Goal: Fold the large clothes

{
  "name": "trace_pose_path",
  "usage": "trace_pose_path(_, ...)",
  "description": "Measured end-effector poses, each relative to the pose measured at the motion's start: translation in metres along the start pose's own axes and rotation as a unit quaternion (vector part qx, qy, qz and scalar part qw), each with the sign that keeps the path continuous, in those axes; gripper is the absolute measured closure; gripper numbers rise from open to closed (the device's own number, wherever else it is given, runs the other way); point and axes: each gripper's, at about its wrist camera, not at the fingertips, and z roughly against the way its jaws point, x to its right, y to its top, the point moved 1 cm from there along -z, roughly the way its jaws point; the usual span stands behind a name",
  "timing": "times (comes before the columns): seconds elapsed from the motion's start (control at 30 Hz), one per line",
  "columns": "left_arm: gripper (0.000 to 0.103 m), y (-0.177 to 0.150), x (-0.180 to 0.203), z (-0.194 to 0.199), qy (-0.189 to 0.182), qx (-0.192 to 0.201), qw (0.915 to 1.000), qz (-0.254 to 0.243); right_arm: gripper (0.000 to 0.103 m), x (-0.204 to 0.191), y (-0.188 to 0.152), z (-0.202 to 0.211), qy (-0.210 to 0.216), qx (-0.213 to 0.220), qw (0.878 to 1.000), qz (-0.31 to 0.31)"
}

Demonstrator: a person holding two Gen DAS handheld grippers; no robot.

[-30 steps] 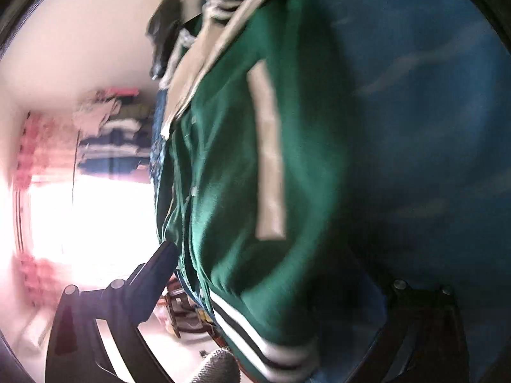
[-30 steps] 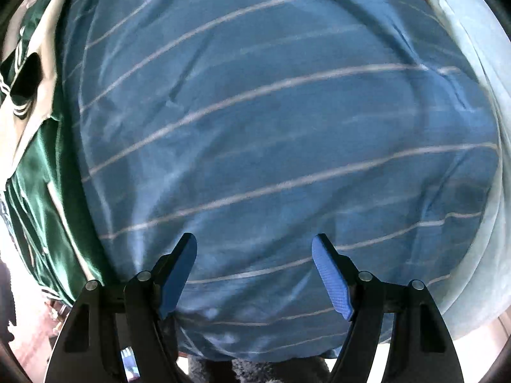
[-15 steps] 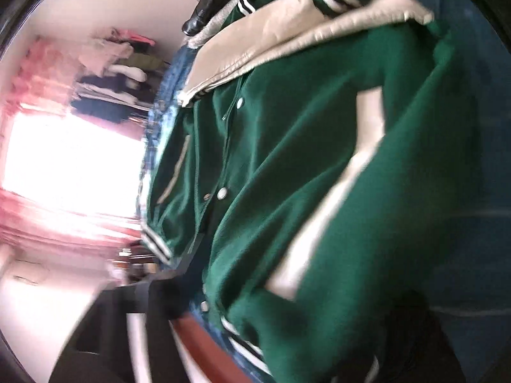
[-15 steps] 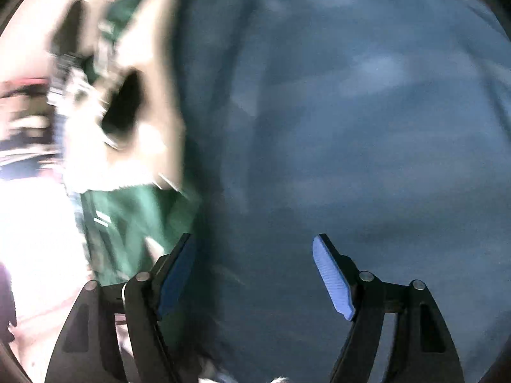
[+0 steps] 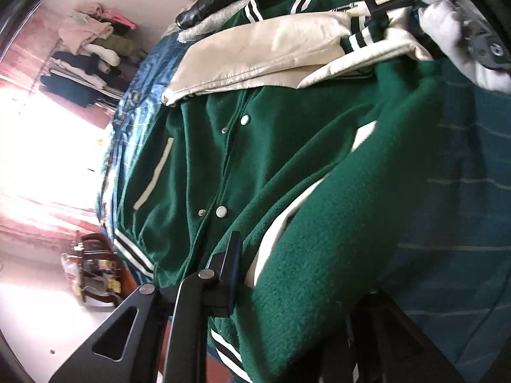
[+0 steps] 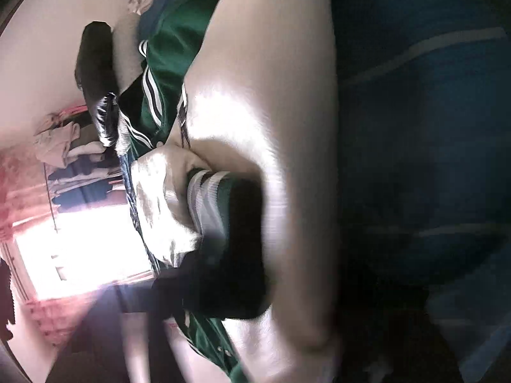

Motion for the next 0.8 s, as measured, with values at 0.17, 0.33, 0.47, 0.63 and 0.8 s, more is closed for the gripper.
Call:
trace_pose_path(0.17,0.087,0.005,-0.06,0.01,-0.083,0.004,0.9964,0.019,0.086,-0.082,-0.025,0.041,-0.015,0.036,0.999,0.022)
trace_pose_path(0.33,0.087,0.012,-0.16,0.005,-0.164,-0.011,0.9835,0.074,0.087,-0.206,-0.06,0.059,-0.046,0.041,0.995,0.08)
trace_pose_path(0.47,0.085,0.018,-0.245,-0.029,-0.206,-0.037,0.9671,0.145,0.087,-0.309,-0.081,-0.001,-0.116,0.028,0.985,0.129)
trace_pose_path(0.63,0.081,0.01,-0.314,-0.112,-0.231,-0.07,0.9472,0.212,0.086,-0.382,-0.093,-0.127,-0.201,0.002,0.965,0.168)
trace_pose_path(0.8,0.057,-0.017,-0.356,-0.188,-0.259,-0.124,0.9177,0.275,0.05,-0.381,-0.092,-0.25,-0.267,-0.058,0.947,0.167)
